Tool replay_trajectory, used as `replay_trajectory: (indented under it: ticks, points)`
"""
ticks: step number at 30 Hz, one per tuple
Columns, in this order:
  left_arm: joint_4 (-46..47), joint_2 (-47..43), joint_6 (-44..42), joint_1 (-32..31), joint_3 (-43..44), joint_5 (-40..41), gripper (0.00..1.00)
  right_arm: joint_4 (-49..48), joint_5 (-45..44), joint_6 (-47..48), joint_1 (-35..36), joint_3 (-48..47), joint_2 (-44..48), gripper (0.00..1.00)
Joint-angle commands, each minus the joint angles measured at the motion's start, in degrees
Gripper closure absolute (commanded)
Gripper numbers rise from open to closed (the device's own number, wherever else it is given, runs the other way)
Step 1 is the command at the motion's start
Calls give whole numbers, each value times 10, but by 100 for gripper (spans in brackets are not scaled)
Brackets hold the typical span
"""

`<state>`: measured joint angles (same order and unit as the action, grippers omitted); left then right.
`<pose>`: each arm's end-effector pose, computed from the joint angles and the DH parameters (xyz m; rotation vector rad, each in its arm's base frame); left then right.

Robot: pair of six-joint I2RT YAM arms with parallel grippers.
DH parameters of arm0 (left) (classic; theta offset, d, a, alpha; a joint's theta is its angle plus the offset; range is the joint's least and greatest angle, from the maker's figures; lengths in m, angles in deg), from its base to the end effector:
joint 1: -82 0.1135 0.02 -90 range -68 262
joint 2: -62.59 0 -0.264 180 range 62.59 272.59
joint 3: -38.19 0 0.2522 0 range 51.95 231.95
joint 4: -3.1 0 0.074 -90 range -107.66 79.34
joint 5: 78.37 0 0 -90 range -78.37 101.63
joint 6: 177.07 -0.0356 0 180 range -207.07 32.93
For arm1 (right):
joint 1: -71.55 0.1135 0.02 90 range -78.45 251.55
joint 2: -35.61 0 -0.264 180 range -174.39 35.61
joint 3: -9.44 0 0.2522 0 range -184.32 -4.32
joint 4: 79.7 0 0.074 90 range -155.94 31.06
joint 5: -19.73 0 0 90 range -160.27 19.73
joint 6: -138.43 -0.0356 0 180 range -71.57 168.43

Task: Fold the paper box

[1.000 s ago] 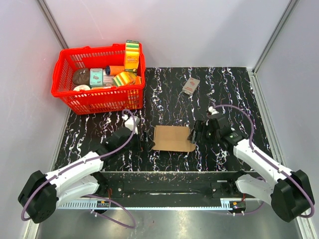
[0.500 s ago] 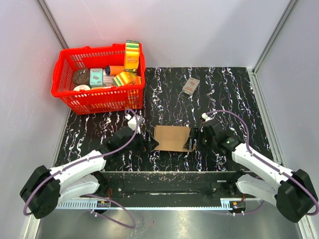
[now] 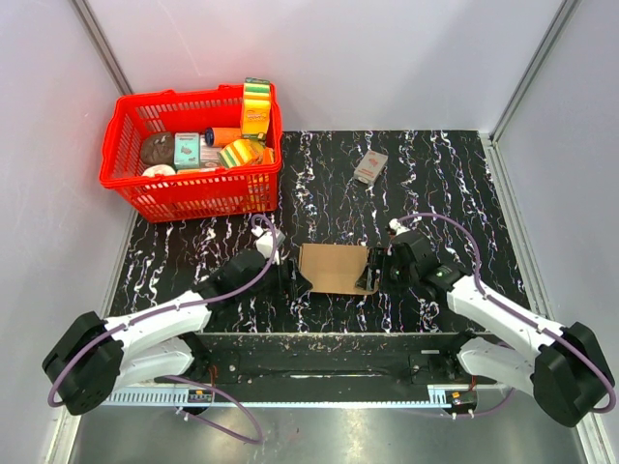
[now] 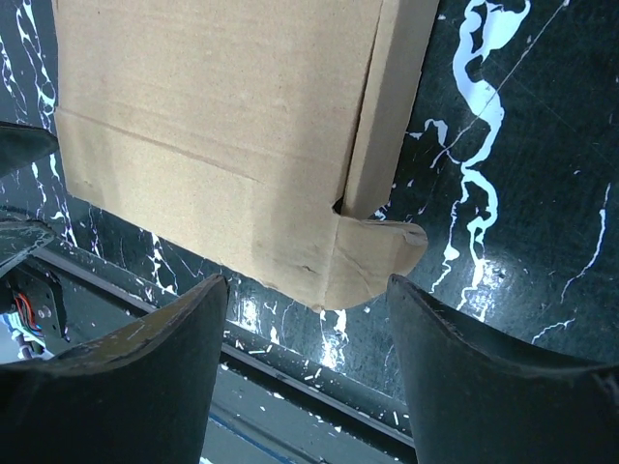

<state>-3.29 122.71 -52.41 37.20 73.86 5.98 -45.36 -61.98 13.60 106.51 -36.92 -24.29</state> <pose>0.1480 -0.1519 0.1819 0.2614 2.2337 -0.9009 0.1659 0.1223 0.2018 -0.0734 2.5271 0.7069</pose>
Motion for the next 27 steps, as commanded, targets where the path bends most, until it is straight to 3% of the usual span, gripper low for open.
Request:
replay_trajectory:
  ticks: [1, 27]
  points:
    - [36, -2, 8, -3, -1, -14, 23, -30, 16, -5, 5, 1, -10, 28]
    - [53, 25, 9, -6, 5, -24, 24, -73, 62, -13, 5, 7, -42, 30]
